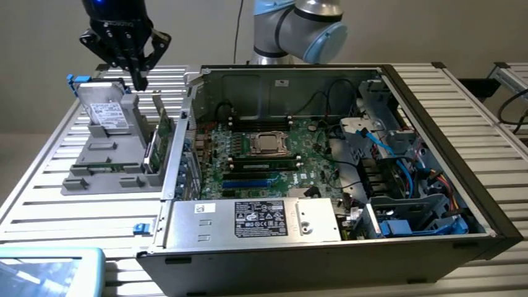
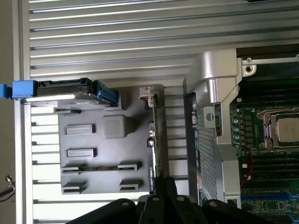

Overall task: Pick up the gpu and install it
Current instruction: 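Reach for the gpu, then pick up the gpu and move the gpu toward the slot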

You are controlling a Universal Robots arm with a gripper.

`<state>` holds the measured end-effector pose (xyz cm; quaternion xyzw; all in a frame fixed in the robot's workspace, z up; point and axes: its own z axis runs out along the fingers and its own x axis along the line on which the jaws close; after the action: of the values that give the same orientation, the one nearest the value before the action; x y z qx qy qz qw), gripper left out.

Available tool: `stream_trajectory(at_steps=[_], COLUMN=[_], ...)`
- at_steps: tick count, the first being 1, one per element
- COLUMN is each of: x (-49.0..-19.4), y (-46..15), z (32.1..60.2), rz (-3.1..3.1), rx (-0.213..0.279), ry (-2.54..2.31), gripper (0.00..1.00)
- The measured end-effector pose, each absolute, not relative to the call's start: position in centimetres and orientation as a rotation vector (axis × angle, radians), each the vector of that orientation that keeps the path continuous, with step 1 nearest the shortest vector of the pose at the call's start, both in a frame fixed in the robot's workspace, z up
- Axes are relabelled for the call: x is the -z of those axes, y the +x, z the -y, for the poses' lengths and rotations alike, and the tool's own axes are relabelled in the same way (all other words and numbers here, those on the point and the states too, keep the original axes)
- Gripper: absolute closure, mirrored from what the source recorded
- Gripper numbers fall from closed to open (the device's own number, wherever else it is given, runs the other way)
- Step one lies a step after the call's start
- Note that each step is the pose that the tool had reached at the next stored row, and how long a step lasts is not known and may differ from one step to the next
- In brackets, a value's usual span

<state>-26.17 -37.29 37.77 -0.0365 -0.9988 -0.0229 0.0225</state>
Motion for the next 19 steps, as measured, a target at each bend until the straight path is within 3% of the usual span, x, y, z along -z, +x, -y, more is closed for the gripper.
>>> stream_trajectory(at_steps=[19], x=[-37.70], y=[-26.72], z=[37.27], rz=[3.094], rx=[0.071], ry=[-0.113], gripper=[0.88])
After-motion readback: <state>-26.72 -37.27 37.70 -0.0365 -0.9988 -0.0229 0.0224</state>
